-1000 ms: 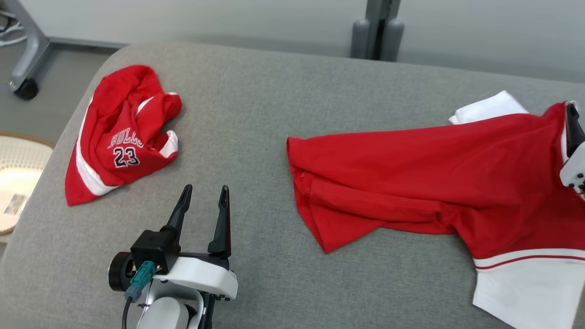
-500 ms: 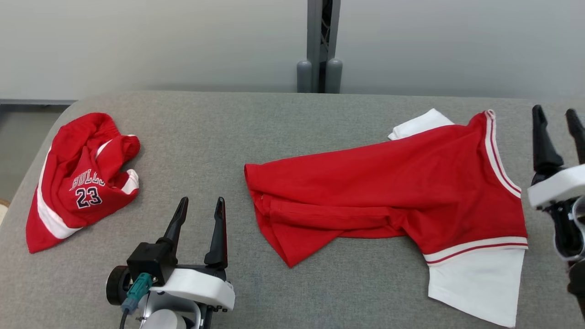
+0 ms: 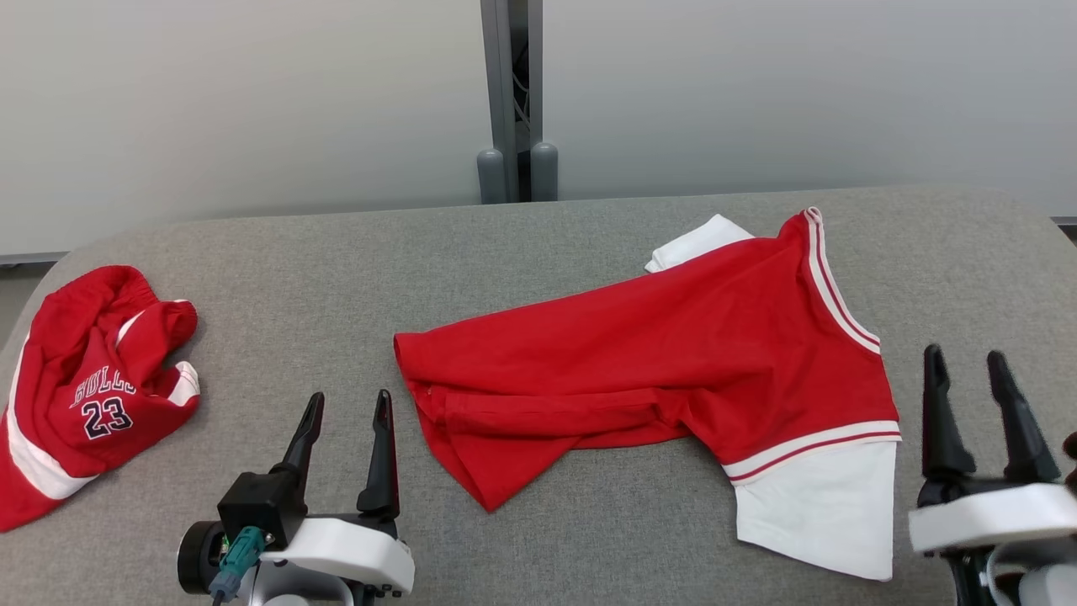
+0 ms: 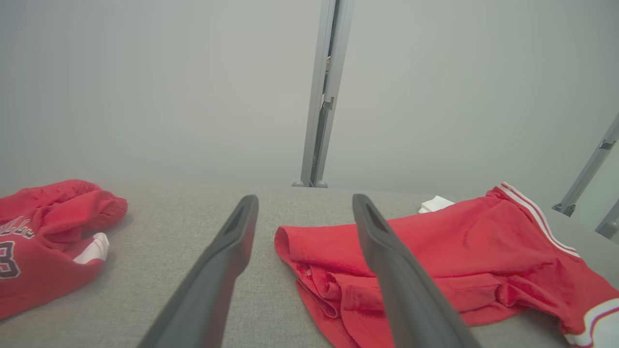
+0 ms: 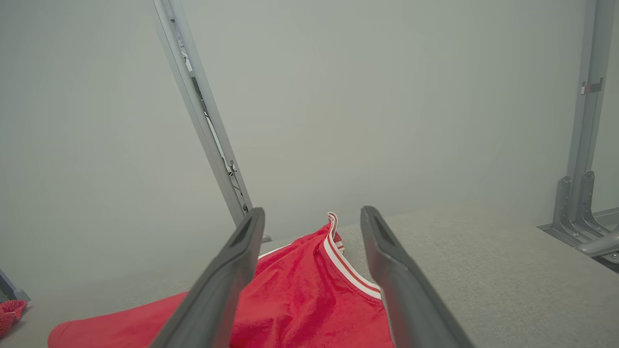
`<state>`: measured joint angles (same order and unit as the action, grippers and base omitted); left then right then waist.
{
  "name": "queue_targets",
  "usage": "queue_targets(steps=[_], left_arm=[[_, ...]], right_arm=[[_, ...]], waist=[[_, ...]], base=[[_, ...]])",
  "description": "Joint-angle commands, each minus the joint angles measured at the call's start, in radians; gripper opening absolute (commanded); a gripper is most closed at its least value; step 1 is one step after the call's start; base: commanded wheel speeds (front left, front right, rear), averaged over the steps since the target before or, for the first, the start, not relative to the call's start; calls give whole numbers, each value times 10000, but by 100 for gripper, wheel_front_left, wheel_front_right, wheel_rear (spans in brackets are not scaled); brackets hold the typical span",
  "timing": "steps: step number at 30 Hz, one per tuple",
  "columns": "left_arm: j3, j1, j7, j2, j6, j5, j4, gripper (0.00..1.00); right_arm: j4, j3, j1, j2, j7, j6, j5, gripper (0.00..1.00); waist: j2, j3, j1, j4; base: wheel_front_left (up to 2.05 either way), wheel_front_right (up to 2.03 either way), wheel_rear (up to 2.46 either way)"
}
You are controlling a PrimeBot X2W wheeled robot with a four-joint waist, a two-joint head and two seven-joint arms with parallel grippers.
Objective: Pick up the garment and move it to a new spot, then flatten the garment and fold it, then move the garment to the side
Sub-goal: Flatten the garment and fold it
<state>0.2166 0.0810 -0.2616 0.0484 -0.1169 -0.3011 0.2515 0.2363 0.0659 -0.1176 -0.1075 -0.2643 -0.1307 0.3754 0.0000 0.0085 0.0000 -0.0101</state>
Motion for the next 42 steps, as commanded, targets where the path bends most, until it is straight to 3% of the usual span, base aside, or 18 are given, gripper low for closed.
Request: queue_targets(steps=[1, 12, 19, 32, 42], left_arm=[[-59, -92, -32, 44, -54, 50, 30, 100], [-16, -20, -32, 38, 101, 415, 378, 100], [457, 893, -31, 183, 439, 1913, 2096, 100], [1741, 3500, -32, 854, 1023, 3541, 5100, 100], [2110, 3945, -32, 804, 1066, 3457, 5653, 100]], right_arm=[[-62, -60, 329, 36, -16, 0, -247, 100], [-98, -64, 348, 22, -17, 0, -469, 100], [192, -358, 212, -3, -17, 0, -238, 100], [329, -494, -203, 60, -17, 0, 149, 100], [405, -412, -313, 39, -17, 0, 169, 100]], waist=[[0, -25, 0, -31], [0, 9, 0, -236], [0, 421, 0, -547], [0, 1409, 0, -972], [0, 1605, 0, -1045]], base=[[0, 0, 0], [0, 0, 0], [0, 0, 0], [0, 0, 0], [0, 0, 0]])
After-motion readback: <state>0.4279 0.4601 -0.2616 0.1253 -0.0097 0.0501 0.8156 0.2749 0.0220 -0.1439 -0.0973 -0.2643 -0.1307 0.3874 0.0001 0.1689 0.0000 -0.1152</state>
